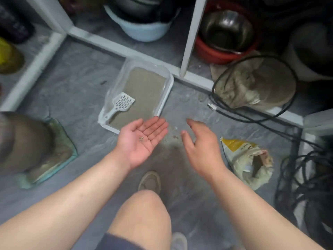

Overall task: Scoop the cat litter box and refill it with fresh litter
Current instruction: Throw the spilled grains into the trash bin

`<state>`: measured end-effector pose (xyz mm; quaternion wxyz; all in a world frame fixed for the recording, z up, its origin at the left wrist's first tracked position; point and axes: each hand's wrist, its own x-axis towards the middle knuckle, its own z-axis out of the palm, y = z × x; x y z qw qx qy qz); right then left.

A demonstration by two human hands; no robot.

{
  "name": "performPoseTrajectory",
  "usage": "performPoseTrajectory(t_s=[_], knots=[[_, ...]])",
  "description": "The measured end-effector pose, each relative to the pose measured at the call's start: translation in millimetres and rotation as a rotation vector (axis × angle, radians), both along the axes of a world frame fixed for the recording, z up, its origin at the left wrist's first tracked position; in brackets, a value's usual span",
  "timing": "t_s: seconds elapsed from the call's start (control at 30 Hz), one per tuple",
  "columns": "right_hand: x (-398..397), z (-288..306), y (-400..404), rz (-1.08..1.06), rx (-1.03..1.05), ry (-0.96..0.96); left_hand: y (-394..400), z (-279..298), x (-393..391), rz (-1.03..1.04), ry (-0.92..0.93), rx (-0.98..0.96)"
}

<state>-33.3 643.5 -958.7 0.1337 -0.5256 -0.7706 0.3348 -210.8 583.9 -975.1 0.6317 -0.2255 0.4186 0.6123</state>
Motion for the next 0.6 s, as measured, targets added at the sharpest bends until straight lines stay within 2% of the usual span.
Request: performPoseTrajectory(t_s=[0.13, 0.37, 0.47, 0.6], knots=[[-23.1, 144.3, -7.3, 0.044, 0.040, -0.013, -22.5, 144.4, -27.0, 0.104, -0.042, 0.034], [-49.3, 374.3, -44.0, 0.289, 0.088, -0.118, -95.9, 372.9, -40.8, 0.242, -0.046, 0.032], [-56.8, 433.5, -64.5, 0.399, 0.134, -0.142, -129.8, 433.1, -39.3, 0.339, -0.042, 0.050], [-68.1, 479.1, -92.1, 0.550, 0.206, -0.134, -175.5, 476.7, -30.0, 0.429, -0.007, 0.075]])
